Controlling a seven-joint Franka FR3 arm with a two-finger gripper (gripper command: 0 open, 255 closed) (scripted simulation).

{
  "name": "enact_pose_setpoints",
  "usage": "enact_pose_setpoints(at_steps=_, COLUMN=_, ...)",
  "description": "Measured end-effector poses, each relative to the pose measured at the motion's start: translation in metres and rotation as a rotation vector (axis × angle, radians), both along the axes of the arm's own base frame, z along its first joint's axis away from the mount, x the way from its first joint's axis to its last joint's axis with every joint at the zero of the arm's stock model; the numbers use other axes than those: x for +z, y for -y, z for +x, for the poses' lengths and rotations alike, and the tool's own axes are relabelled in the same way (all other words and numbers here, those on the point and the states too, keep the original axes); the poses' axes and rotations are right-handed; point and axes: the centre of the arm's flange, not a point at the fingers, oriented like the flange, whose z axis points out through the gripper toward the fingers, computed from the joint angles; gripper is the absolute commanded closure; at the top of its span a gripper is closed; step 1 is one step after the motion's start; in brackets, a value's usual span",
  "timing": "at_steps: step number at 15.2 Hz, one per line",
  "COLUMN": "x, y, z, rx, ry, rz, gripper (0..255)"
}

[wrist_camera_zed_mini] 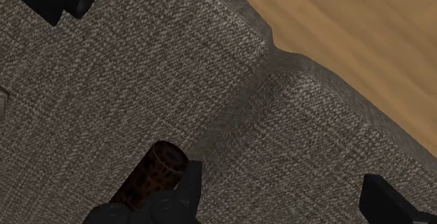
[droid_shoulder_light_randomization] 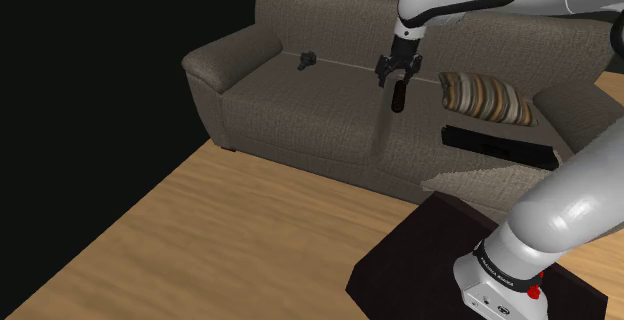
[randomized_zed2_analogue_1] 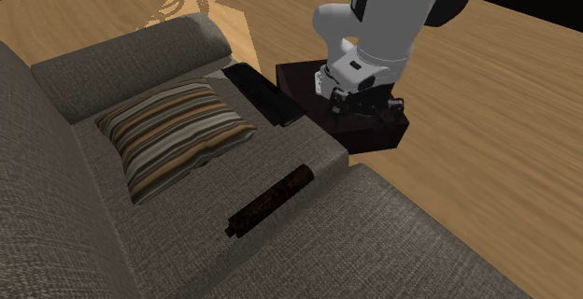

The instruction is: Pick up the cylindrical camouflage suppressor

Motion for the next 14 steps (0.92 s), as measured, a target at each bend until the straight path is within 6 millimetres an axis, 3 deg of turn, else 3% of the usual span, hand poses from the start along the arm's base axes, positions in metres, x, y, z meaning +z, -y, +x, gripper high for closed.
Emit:
enact_pose_setpoints(at_steps=6, x=-0.032, y=0.061, z=0.039, rx=-0.153, ry=-0.007, rz=-0.009, gripper=0)
enact_pose_setpoints(at_steps=14, x=-0.071, y=0.153, z=0.069, rx=-0.358, ry=-0.016, rz=-0.021, gripper=0)
